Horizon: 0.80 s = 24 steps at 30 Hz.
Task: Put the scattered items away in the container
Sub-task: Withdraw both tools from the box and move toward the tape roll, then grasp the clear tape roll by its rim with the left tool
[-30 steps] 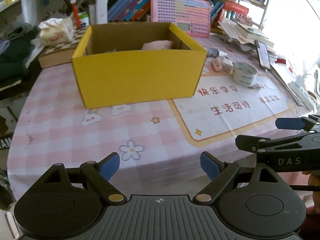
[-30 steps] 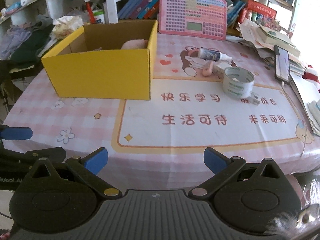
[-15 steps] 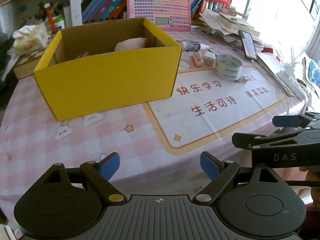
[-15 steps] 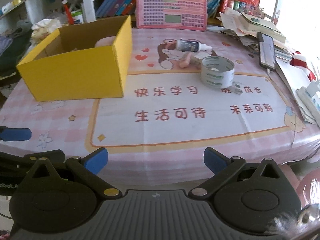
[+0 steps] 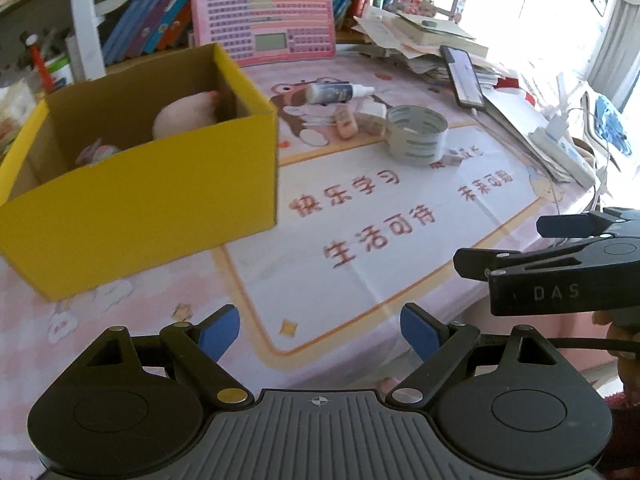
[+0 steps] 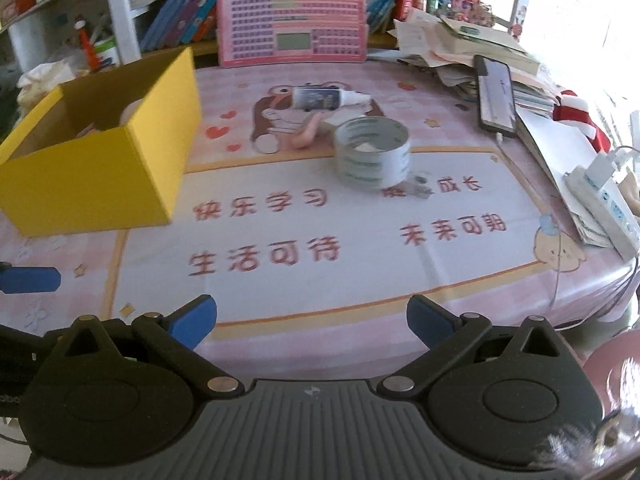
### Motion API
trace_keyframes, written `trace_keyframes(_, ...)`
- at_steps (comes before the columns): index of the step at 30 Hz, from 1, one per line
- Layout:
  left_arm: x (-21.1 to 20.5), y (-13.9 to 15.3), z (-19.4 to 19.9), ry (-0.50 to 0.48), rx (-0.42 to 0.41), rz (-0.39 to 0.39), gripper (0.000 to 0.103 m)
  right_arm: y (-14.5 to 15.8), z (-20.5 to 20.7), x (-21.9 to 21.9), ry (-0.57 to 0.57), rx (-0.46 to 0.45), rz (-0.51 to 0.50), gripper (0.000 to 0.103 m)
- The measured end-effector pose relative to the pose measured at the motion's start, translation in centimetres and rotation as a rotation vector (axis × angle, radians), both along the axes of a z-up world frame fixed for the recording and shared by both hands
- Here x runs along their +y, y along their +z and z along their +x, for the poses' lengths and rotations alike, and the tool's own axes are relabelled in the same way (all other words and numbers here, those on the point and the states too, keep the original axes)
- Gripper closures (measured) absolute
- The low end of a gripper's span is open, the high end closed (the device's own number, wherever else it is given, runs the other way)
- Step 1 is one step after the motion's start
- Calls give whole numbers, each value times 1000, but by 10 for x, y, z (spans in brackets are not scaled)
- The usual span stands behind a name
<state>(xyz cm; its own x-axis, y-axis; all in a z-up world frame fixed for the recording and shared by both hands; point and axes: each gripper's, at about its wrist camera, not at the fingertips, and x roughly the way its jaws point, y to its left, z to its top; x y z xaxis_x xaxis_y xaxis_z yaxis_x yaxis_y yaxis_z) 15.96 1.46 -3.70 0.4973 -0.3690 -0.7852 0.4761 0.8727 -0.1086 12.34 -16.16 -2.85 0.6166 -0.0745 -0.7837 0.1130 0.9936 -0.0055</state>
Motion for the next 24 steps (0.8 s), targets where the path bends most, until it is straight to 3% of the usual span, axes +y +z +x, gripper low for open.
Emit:
trace_keyframes(10,-61,1,30,-32,-15,-18,13,2,29,-59,-3,-13,5,3)
trace_keyframes(17,-105,2,54,-38,-16,-15,13,1,58,-103,21,-17,17,19)
trace_keyframes(24,-143,4,82,2,-24,-2,14,-6,88,-140,71,-6,38,23)
